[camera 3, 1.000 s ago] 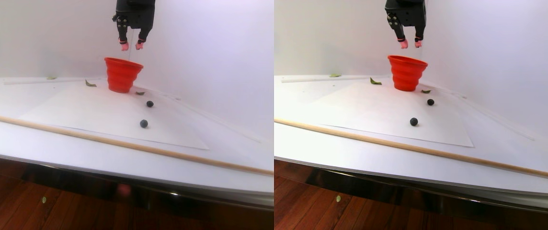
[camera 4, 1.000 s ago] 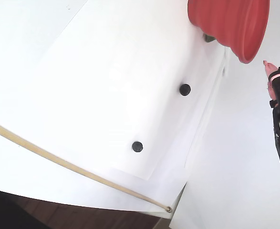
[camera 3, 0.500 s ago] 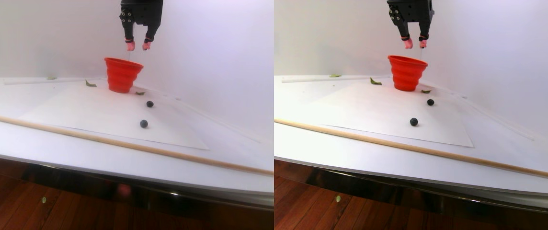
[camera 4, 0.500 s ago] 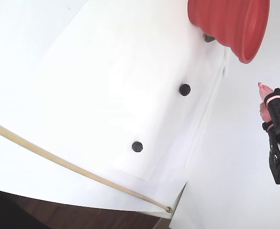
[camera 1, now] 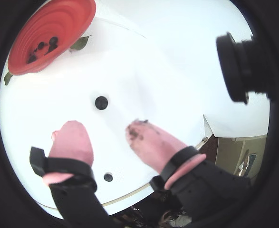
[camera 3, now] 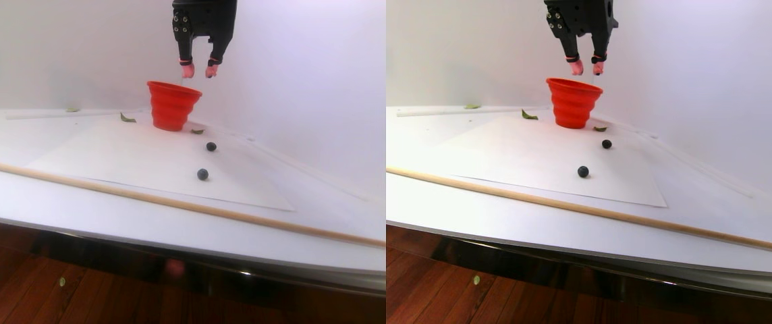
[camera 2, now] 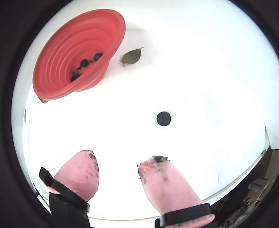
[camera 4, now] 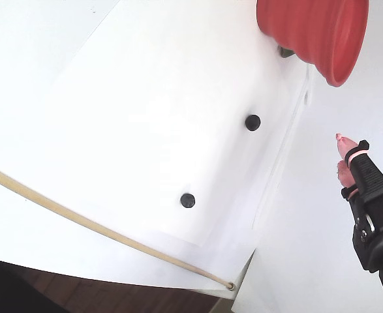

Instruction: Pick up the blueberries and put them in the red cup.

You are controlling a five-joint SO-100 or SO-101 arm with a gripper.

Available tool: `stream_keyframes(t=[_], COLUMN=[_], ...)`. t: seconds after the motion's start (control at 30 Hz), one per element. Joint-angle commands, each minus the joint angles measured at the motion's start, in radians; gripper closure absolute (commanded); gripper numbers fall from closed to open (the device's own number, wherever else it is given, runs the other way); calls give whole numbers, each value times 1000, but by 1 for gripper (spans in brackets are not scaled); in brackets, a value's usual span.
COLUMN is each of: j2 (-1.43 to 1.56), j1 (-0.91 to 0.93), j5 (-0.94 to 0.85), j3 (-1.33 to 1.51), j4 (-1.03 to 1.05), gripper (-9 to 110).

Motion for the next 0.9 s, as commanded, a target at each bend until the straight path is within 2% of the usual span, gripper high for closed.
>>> stream_keyframes(t=[0.0,0.87], j2=[129,173], j1=[46,84], j5=[9,91], j3=[-2,167], j4=[2,41], gripper=[85,85])
